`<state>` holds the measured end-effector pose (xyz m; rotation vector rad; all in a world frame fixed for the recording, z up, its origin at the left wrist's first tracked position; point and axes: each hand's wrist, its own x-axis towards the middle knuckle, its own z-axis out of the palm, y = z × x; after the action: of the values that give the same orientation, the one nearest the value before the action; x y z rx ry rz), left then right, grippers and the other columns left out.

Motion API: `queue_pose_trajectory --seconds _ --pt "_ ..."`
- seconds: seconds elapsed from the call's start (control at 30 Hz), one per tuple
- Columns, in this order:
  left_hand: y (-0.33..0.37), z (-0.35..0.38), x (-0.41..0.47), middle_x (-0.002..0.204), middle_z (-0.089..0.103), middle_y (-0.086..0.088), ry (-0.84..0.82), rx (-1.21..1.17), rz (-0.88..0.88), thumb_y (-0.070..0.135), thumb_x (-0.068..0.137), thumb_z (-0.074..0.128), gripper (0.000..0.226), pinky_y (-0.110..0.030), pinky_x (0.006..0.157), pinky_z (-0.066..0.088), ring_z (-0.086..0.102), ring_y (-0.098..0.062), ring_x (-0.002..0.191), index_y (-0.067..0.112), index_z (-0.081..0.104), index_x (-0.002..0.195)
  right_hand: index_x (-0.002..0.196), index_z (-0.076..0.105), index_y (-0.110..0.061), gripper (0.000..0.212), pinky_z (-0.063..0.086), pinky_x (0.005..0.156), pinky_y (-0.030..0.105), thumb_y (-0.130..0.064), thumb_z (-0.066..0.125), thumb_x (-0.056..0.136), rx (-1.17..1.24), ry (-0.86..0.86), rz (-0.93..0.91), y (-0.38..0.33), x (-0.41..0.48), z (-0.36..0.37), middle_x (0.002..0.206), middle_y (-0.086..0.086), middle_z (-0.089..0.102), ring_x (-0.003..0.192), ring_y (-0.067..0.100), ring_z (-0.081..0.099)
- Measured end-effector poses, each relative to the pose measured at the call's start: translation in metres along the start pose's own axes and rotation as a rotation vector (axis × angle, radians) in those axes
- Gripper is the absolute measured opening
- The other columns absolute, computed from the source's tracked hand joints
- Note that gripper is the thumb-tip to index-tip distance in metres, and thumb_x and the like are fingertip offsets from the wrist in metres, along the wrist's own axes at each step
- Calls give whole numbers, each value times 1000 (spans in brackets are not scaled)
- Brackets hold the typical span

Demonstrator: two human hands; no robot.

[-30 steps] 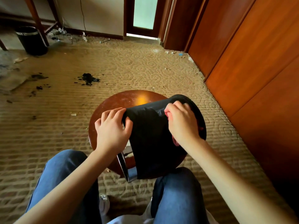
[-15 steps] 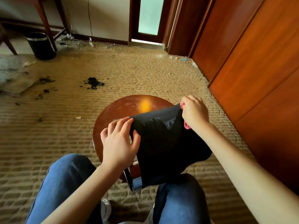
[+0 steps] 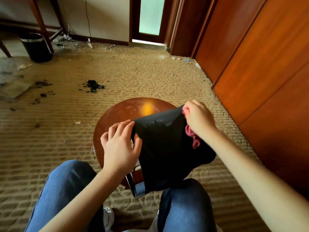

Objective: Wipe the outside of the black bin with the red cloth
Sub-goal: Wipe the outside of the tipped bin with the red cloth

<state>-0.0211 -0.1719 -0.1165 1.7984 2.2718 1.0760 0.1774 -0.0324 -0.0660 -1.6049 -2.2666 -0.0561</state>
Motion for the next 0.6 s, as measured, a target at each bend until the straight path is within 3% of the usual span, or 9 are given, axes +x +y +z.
queue_pose_trajectory --seconds 0.07,0.13,0.33,0.43,0.5,0.6 --pt "0 0 1 133 56 4 7 -16 -14 47 83 26 62 -39 102 24 39 -16 127 17 59 126 90 60 -15 17 39 77 34 -4 48 89 -8 -111 114 11 22 -4 105 8 58 101 31 53" --pt "0 0 9 132 56 5 4 -49 -51 48 82 26 62 -36 101 22 37 -15 126 19 59 126 90 60 -13 17 40 76 32 -2 48 86 -13 -112 120 -5 23 -5 106 7 58 100 30 54" --pt "-6 2 26 134 55 8 -45 -95 -134 41 82 30 55 -36 100 21 34 -14 129 24 58 126 89 59 -8 8 42 65 36 -3 53 86 221 -34 -318 -117 -43 10 93 11 55 86 33 54" --pt "-7 3 24 134 55 9 -33 -95 -115 39 83 30 54 -34 100 20 35 -13 129 25 59 126 85 61 -8 6 46 60 37 -8 55 85 263 10 -470 -115 -51 13 84 10 56 77 32 55" --pt "-8 4 23 134 55 9 -21 -92 -113 39 83 31 54 -32 100 19 35 -12 129 24 58 127 88 61 -13 7 48 63 38 -12 54 89 182 -25 -400 -84 -36 11 90 7 58 80 32 57" --pt "-7 4 21 134 54 10 -34 -97 -104 41 84 29 55 -32 100 18 34 -10 129 23 57 128 91 59 -17 13 41 67 33 -11 48 92 12 -41 -87 -15 2 1 100 3 57 89 29 56"
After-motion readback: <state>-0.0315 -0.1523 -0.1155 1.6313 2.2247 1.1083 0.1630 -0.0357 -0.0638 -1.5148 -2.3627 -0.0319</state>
